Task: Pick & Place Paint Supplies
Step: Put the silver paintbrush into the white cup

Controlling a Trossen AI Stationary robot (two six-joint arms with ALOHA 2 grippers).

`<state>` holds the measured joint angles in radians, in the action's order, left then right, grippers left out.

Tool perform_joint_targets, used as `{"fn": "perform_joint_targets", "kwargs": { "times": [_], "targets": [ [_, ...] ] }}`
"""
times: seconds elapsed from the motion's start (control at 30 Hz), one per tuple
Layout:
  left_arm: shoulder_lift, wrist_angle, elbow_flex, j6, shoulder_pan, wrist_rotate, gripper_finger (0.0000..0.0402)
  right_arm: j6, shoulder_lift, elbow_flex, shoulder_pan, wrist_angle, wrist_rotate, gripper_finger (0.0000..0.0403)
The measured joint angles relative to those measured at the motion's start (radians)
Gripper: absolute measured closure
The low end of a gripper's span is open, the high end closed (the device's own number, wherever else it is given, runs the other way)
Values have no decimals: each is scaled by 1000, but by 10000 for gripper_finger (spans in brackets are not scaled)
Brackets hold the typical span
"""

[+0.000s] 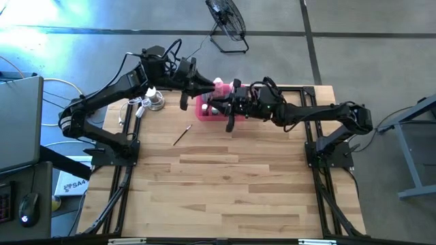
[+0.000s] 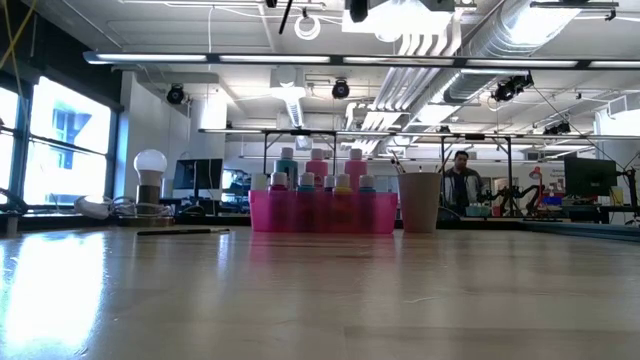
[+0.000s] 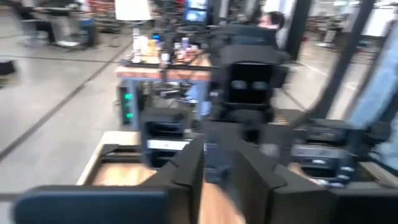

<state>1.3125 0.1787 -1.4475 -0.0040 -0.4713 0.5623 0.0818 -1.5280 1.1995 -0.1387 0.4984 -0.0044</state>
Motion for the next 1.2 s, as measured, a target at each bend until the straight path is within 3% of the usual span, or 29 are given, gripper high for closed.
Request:
{"fn": "perform_joint_targets", "kwargs": {
  "times": [0.1, 0.27, 0.4, 0.47, 0.63, 0.97, 1.2],
  "targets": [
    [0, -4, 0, 0, 0, -65, 287, 0, 4, 0, 0, -10, -4, 392],
    [-17, -3, 0, -1, -1, -80, 245, 0, 25, 0, -7, -46, -1, 392],
    [-30, -6, 0, -41, 0, -123, 241, -4, 38, 0, -15, -51, 6, 392],
    [-45, 47, 0, -83, 0, -187, 244, -3, 43, 0, -22, -64, 7, 392],
    [-153, 168, 39, -10, 0, -357, 258, 27, 94, -1, -40, -134, 13, 392],
    [-482, 11, 376, 18, 0, -412, 284, -5, 275, -5, -53, -318, 193, 393],
    [-715, -106, 634, -31, 0, -478, 286, -26, 434, -78, -31, -459, 411, 393]
  ]
}}
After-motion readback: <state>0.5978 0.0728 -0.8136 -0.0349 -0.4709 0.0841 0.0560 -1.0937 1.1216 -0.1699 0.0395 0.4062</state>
